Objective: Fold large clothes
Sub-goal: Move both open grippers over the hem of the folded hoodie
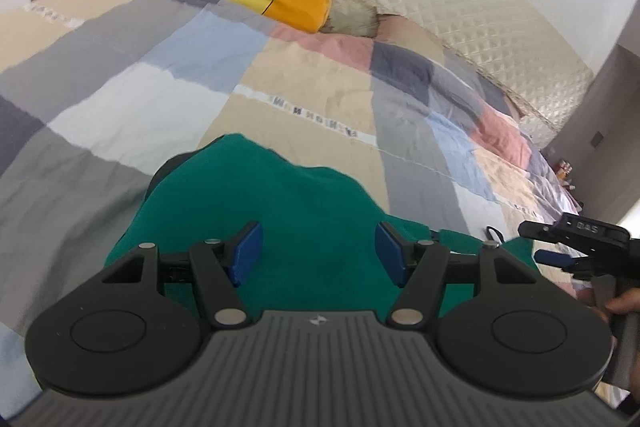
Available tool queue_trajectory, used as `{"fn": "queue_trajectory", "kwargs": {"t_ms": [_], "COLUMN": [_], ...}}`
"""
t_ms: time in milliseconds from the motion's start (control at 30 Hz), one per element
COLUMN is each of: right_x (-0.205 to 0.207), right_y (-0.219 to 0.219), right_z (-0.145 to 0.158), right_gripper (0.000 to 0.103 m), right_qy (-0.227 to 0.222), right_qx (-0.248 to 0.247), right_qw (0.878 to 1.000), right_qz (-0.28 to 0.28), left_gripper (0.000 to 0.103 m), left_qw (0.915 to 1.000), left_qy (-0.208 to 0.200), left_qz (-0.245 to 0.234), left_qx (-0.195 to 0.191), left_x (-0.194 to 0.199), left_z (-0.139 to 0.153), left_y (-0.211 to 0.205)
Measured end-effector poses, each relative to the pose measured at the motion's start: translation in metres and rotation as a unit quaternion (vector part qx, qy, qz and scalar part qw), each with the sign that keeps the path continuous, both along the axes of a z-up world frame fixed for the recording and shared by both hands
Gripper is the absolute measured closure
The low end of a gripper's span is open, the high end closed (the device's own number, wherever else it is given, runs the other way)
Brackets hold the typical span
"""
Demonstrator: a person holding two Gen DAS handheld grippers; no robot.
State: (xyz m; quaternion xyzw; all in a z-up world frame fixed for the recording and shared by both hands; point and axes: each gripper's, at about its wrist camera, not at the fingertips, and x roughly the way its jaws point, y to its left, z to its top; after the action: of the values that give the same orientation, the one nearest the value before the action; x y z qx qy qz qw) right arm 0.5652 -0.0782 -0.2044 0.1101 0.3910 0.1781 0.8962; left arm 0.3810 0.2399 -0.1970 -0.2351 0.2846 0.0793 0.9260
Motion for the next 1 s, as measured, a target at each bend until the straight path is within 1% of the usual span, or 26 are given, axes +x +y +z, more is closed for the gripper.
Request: {"fn": "queue_trajectory", "kwargs": {"t_ms": [67,200,333,533,600,633,700,733,767,800,867,1000], "right_x": [-0.021,-0.061,-0.104,-0.154,-0.168,-0.174,-0.186,-0.191,-0.196,-0.201,-0.211,-0.228], "right_y": [0.002,-0.001,-0.005,-0.012,-0.014,-0.016,-0.018,-0.019,-0.021,-0.023,-0.027,-0.038], "right_z": [0.011,0.026,0.037,0.044,0.044,0.043,0.042,0.042,0.042,0.042,0.043,0.043], "right_gripper": [0.029,0.029,0.029,0.029,0.029,0.029,0.029,0.029,0.029,0.029,0.029,0.029], "right_qy": [-0.016,-0.041,-0.073,-0.107,-0.112,-0.114,-0.117,-0.119,-0.122,-0.127,-0.136,-0.148], "right_qx": [-0.009,-0.007,-0.011,-0.011,-0.011,-0.011,-0.007,-0.005,-0.006,-0.007,-0.005,0.002], "right_qw": [1.0,0.999,0.997,0.993,0.993,0.992,0.992,0.991,0.991,0.99,0.989,0.987], "right_qz": [0.01,0.018,0.028,0.044,0.048,0.051,0.056,0.059,0.06,0.061,0.06,0.058], "left_gripper": [0.035,0.035,0.035,0.035,0.035,0.035,0.035,0.035,0.035,0.035,0.035,0.035], "left_qw": [0.9999,0.999,0.9954,0.9896,0.9885,0.9884,0.9912,0.9918,0.9913,0.9895,0.9863,0.9862], "left_qy": [-0.004,-0.016,-0.033,-0.055,-0.058,-0.06,-0.057,-0.057,-0.058,-0.058,-0.061,-0.063], "left_qz": [-0.007,-0.034,-0.065,-0.09,-0.096,-0.102,-0.107,-0.104,-0.102,-0.098,-0.094,-0.095], "left_qx": [0.009,0.026,0.062,0.098,0.101,0.095,0.052,0.048,0.06,0.09,0.121,0.121], "left_x": [-0.005,-0.021,-0.044,-0.078,-0.089,-0.093,-0.1,-0.104,-0.107,-0.112,-0.119,-0.133], "left_z": [0.006,0.018,0.033,0.049,0.05,0.05,0.048,0.048,0.049,0.051,0.053,0.056], "left_y": [-0.006,-0.022,-0.049,-0.085,-0.094,-0.096,-0.093,-0.094,-0.097,-0.103,-0.11,-0.117]}}
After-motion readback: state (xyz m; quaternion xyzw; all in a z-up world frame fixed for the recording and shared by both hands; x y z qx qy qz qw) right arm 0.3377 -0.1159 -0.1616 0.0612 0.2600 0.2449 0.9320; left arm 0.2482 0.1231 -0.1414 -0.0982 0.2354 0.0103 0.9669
